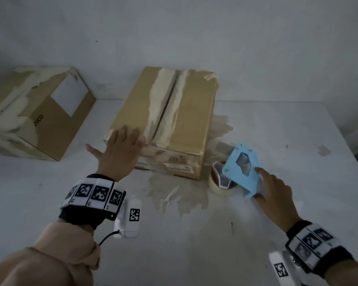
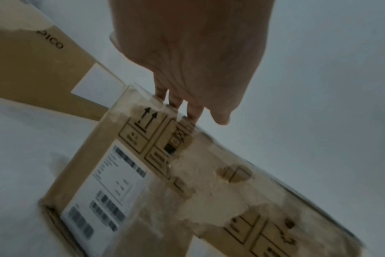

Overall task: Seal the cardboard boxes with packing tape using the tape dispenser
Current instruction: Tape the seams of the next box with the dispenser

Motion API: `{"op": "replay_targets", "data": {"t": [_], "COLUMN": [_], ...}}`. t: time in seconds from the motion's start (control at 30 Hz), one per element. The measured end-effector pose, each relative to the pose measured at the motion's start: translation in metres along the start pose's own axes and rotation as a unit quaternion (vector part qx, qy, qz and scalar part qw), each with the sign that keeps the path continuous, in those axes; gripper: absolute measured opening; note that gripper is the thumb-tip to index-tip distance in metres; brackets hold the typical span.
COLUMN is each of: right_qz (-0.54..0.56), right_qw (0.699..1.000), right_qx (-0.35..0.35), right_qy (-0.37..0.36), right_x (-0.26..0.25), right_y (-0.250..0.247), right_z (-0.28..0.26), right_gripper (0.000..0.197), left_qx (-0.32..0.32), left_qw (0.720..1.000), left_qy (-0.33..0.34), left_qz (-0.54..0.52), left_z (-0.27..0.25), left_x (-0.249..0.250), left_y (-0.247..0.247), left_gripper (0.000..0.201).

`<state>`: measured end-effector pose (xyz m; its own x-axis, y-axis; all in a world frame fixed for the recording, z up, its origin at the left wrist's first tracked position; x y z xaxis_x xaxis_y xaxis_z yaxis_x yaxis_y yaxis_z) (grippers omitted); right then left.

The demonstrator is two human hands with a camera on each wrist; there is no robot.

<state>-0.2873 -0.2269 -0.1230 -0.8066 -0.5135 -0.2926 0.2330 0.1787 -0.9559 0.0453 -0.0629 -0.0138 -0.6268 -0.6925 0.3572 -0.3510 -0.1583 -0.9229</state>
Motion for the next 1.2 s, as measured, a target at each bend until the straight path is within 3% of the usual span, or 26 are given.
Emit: {"op": "replay_targets", "data": {"t": [0.07,0.13,0.2,0.33,0.47,0.53,0.7,0.8,0.93,1.2], "right_qz": [-0.011,-0.04,-0.063,0.047,0.096,0.081,-0.052,-0.125,-0.169,-0.197], "right_qw": [0.999,0.999,0.995,0.977,0.954,0.949,0.956,0.961,0.96,0.95], "right_qx": [-0.02,0.006,0.082,0.206,0.249,0.253,0.211,0.172,0.13,0.122], "right_qy": [0.023,0.021,0.015,-0.021,-0.138,-0.172,-0.195,-0.176,-0.183,-0.209], "right_x": [-0.001,-0.006,-0.022,-0.091,-0.181,-0.214,-0.261,-0.257,-0.254,-0.244], "right_y": [0.003,-0.005,-0.029,-0.077,-0.094,-0.093,-0.068,-0.051,-0.04,-0.04], "right_z": [-0.006,-0.012,-0.013,0.005,0.022,0.028,0.048,0.052,0.055,0.048], "right_gripper": [0.068,0.058,0.049,0.049,0.05,0.057,0.07,0.075,0.068,0.067], "left_qx": [0.013,0.023,0.023,0.027,0.008,-0.011,-0.055,-0.037,0.001,0.085], "left_qw": [1.0,0.998,0.996,0.991,0.971,0.959,0.934,0.92,0.898,0.858], "left_qy": [0.021,0.049,0.077,0.132,0.227,0.256,0.315,0.363,0.424,0.491], "left_qz": [0.009,0.025,0.032,0.014,0.069,0.12,0.161,0.141,0.119,0.126], "left_z": [0.0,0.001,0.005,0.011,0.017,0.022,0.027,0.031,0.031,0.033], "left_x": [-0.004,-0.006,-0.007,-0.005,0.006,0.012,0.022,0.018,0.02,0.016], "left_y": [-0.011,-0.02,-0.023,-0.027,-0.021,-0.014,0.0,0.012,0.012,0.01], "left_gripper": [0.047,0.045,0.045,0.049,0.108,0.114,0.092,0.081,0.083,0.064]}}
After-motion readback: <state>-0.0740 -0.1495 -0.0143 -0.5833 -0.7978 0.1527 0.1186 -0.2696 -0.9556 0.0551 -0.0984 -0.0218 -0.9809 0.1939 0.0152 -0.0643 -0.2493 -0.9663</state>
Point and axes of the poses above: each hand's wrist, its own z-axis towards the middle knuckle, its own y-axis out of the palm, x = y × z, the point moved 9 cm from there along z, towards the middle knuckle, and after that the axes turned 7 degrees about -z, right-handed, at the moved point
